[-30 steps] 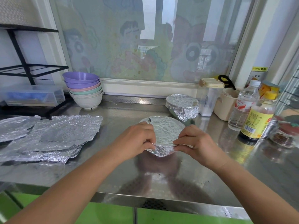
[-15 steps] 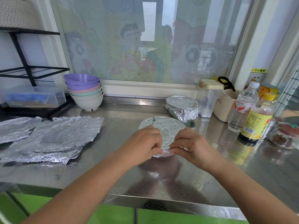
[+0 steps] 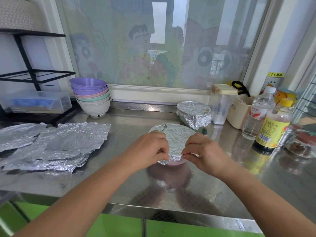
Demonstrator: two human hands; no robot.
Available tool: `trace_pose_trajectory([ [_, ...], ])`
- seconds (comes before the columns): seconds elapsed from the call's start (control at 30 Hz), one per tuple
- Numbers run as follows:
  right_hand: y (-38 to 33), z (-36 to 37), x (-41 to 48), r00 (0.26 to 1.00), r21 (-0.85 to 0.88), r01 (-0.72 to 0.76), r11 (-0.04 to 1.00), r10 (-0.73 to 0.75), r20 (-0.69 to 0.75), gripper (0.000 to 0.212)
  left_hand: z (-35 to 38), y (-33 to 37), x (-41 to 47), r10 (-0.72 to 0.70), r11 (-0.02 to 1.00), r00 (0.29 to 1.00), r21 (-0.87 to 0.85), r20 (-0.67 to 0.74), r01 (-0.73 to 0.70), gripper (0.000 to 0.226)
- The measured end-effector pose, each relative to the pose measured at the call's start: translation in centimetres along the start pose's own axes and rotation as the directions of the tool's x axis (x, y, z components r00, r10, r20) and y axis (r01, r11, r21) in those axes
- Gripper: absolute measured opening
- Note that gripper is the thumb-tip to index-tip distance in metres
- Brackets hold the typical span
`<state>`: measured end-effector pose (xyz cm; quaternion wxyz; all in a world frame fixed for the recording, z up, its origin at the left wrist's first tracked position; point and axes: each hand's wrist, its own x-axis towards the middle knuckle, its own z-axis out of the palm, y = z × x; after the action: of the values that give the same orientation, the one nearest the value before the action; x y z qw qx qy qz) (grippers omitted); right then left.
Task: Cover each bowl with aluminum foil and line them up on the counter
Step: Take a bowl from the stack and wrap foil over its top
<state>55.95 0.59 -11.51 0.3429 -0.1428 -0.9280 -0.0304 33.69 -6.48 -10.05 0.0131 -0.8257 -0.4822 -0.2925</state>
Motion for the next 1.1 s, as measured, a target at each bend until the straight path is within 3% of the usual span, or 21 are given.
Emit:
trace_pose_trajectory([
  [0.33,0.8,-0.5,-0.7,1.000,0.040,-0.016,0.999,0.015,0.020,0.027,1.0,1.1,0.5,0.040,0.998,0.999,0.050,0.000,-0.040,0.019],
  [0.6,0.8,-0.6,-0.1,0.999,-0.032,0.000,0.999,0.002,0.041,0.006,1.2,1.1,0.1,0.002,0.996,0.998,0.088,-0.061,0.003,0.018],
  [0.73,0.5,-0.5,0.1,0.999,-0.034,0.004,0.999,-0.003,0.039,0.004,1.2,1.6,-0.1,-0.029,0.994,0.997,0.102,-0.075,0.037,0.016],
  [0.83,-0.2,-0.3,0.4,0.999,-0.043,0.011,0.999,-0.009,0.046,0.004,1.5,2.1,-0.1,-0.030,0.996,0.997,0.076,-0.076,0.036,0.028],
  [1.1,1.0,-0.6,-0.4,0.999,-0.049,-0.012,0.999,0.015,0.048,0.011,1.4,1.3,0.2,0.041,0.998,0.999,0.053,-0.029,-0.039,0.018],
])
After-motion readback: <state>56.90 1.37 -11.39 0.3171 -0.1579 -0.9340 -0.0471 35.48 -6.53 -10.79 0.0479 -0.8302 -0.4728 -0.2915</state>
